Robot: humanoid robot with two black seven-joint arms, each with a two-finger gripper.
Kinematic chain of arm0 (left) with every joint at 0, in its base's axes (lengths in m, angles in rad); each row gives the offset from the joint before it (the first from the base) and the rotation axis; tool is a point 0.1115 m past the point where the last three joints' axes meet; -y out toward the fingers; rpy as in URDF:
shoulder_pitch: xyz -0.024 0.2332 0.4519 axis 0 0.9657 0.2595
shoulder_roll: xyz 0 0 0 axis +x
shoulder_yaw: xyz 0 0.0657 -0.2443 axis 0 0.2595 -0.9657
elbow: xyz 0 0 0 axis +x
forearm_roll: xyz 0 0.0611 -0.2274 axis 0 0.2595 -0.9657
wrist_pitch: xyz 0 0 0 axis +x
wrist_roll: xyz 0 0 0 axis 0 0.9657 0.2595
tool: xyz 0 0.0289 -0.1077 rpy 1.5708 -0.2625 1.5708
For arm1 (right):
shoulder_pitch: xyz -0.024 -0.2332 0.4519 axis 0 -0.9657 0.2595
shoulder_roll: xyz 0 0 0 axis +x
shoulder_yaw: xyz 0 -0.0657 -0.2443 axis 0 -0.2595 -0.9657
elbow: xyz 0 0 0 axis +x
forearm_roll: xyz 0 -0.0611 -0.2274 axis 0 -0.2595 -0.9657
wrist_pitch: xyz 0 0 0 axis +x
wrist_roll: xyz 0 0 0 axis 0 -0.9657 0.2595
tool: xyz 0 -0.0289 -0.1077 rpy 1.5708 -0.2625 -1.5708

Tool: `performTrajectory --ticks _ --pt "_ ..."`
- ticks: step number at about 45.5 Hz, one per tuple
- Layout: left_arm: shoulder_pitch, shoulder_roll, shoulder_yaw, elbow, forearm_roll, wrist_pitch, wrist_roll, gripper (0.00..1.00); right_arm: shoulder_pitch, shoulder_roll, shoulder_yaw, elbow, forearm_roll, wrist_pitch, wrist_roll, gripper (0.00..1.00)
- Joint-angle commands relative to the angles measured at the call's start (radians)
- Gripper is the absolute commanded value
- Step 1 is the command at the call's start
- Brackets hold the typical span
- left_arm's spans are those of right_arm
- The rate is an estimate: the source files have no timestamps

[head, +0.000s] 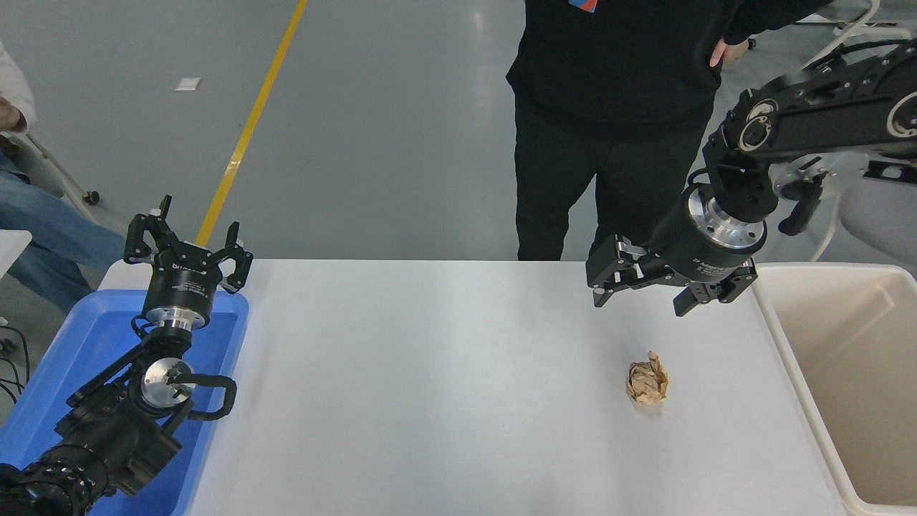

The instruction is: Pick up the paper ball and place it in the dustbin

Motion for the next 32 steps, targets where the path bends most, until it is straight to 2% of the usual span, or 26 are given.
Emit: performTrajectory --ticks 1,32 --pt "0.0 0.0 0.0 -0.001 0.0 0.003 -0.001 0.99 0.003 0.017 0.001 -0.005 0.001 -0.002 0.001 1.0" --pt "0.0 0.0 0.0 0.001 0.0 0.003 -0.001 0.99 -0.122 0.114 -0.015 -0.161 0.002 0.0 0.001 1.0"
